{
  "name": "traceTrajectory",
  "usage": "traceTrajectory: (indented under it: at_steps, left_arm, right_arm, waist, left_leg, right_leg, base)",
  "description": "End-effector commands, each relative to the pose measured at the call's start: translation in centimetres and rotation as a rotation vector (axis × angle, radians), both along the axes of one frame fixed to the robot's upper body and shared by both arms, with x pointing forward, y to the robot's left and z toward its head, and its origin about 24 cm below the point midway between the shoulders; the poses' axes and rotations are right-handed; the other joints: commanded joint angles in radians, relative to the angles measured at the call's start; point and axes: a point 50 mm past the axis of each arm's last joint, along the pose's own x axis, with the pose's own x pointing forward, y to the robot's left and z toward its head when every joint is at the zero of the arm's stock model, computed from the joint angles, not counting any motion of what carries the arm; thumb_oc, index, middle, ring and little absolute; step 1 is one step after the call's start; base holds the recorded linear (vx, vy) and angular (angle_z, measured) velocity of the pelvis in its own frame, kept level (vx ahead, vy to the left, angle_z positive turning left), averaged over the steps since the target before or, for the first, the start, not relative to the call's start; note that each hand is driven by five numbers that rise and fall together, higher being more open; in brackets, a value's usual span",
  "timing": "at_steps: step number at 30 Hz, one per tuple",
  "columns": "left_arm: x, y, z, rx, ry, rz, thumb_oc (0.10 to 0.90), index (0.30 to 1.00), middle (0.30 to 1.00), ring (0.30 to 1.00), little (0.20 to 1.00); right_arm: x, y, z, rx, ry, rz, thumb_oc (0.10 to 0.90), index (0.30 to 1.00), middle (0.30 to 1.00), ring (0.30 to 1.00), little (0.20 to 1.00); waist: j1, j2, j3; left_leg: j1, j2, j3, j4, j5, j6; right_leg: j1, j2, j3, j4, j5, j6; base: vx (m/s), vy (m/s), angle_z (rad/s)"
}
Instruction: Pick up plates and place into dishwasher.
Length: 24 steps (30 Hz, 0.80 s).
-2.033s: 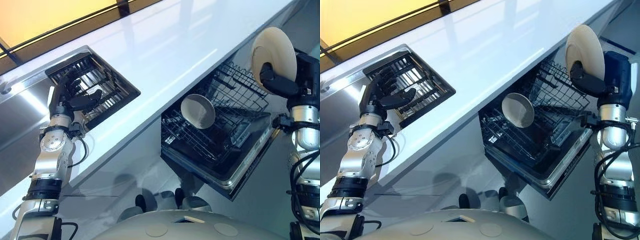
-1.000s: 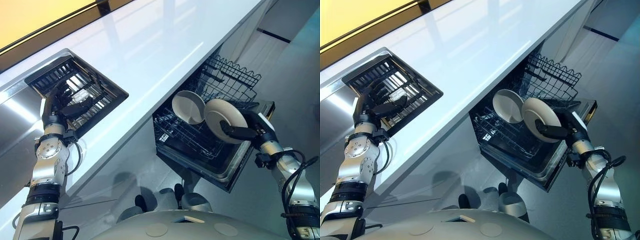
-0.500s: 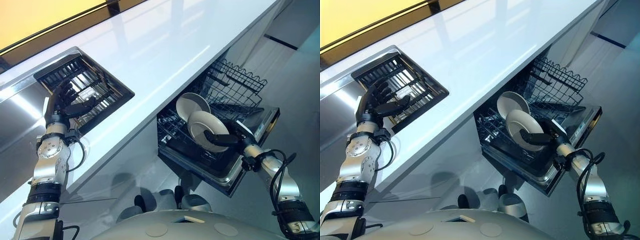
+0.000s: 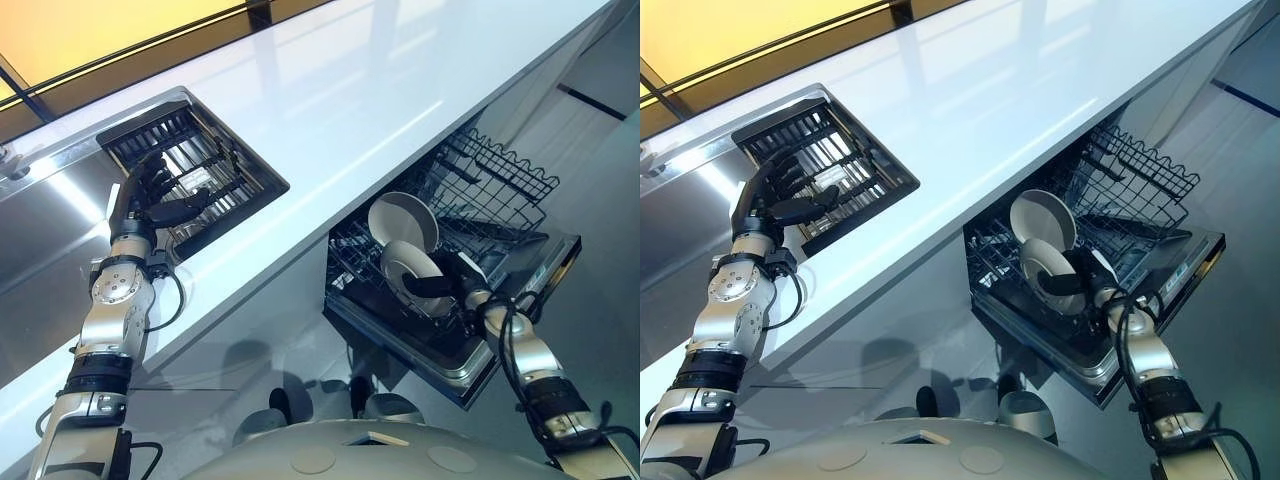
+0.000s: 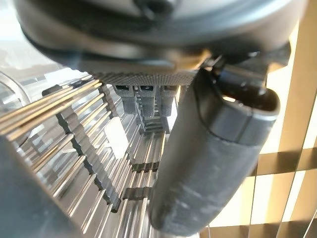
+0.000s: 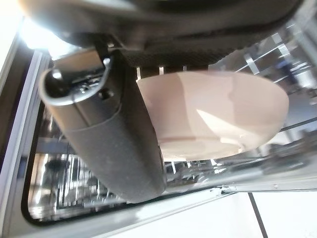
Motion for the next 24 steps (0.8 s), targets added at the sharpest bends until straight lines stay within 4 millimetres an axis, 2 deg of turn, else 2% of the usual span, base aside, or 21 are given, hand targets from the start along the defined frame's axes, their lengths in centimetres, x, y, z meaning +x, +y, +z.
traceTrajectory:
  at_steps: [1,8,13,16,17,19,24]
  left_arm:
    - [0.9,-0.5,2.9,0.057,-0.121,-0.033,0.800,0.900,0.900,0.900,0.900]
    - [0.7,-0.3,3.0,0.047,-0.117,-0.044,0.800,0.900,0.900,0.900,0.900]
    - [0.4,-0.3,2.9,0.042,-0.120,-0.045,0.800,0.900,0.900,0.900,0.900]
    - [0.2,-0.5,2.7,0.038,-0.126,-0.038,0.800,0.900,0.900,0.900,0.900]
    - [0.2,-0.5,2.7,0.038,-0.126,-0.038,0.800,0.900,0.900,0.900,0.900]
    - [0.0,-0.3,2.5,0.035,-0.132,-0.022,0.800,0.900,0.900,0.900,0.900]
    - [-0.3,0.6,2.6,0.031,-0.132,0.005,0.800,0.900,0.900,0.900,0.900]
  right_arm:
    - [4.4,-0.6,5.3,-0.112,-0.236,-0.035,0.800,0.900,0.900,0.900,0.900]
    - [4.4,-1.3,6.6,-0.144,-0.310,-0.063,0.800,0.900,0.900,0.900,0.900]
    - [4.4,-1.3,9.3,-0.090,-0.461,-0.086,0.800,0.900,0.900,0.900,0.900]
    - [4.7,-0.1,11.8,0.064,-0.605,-0.109,0.800,0.900,0.900,0.900,0.900]
    - [4.7,0.0,11.9,0.074,-0.610,-0.110,0.800,0.900,0.900,0.900,0.900]
    - [4.2,0.8,12.8,0.215,-0.675,-0.090,0.800,0.900,0.900,0.900,0.900]
    - [3.1,0.7,13.8,0.431,-0.722,-0.047,0.800,0.900,0.900,0.900,0.900]
  waist:
    - [0.055,0.008,-0.020]
    - [0.049,0.011,-0.013]
    - [0.035,0.009,-0.006]
    - [0.025,0.010,-0.002]
    - [0.025,0.010,-0.002]
    - [0.013,0.012,-0.004]
    - [-0.007,0.012,-0.013]
  left_leg:
    - [-0.044,-0.071,-0.021,0.017,-0.038,0.052]
    - [-0.039,-0.068,-0.023,0.018,-0.040,0.054]
    - [-0.035,-0.067,-0.014,0.017,-0.043,0.056]
    - [-0.034,-0.066,-0.008,0.016,-0.045,0.059]
    - [-0.034,-0.066,-0.008,0.016,-0.045,0.059]
    - [-0.034,-0.067,0.000,0.016,-0.049,0.061]
    - [-0.035,-0.067,0.014,0.013,-0.053,0.063]
  right_leg:
    - [-0.074,0.041,-0.005,0.166,-0.102,0.045]
    - [-0.081,0.045,0.005,0.184,-0.108,0.045]
    - [-0.084,0.045,0.014,0.184,-0.104,0.048]
    - [-0.089,0.045,0.020,0.186,-0.103,0.049]
    - [-0.089,0.045,0.021,0.187,-0.103,0.049]
    - [-0.095,0.045,0.026,0.189,-0.106,0.052]
    - [-0.100,0.044,0.030,0.190,-0.110,0.056]
  base:
    - [0.02,0.005,0.12]
    - [0.01,0.004,0.09]
    - [0.00,0.002,0.02]
    - [0.00,0.000,0.00]
    - [-0.02,0.016,-0.05]
    - [-0.03,0.019,-0.05]
    - [-0.02,0.012,-0.06]
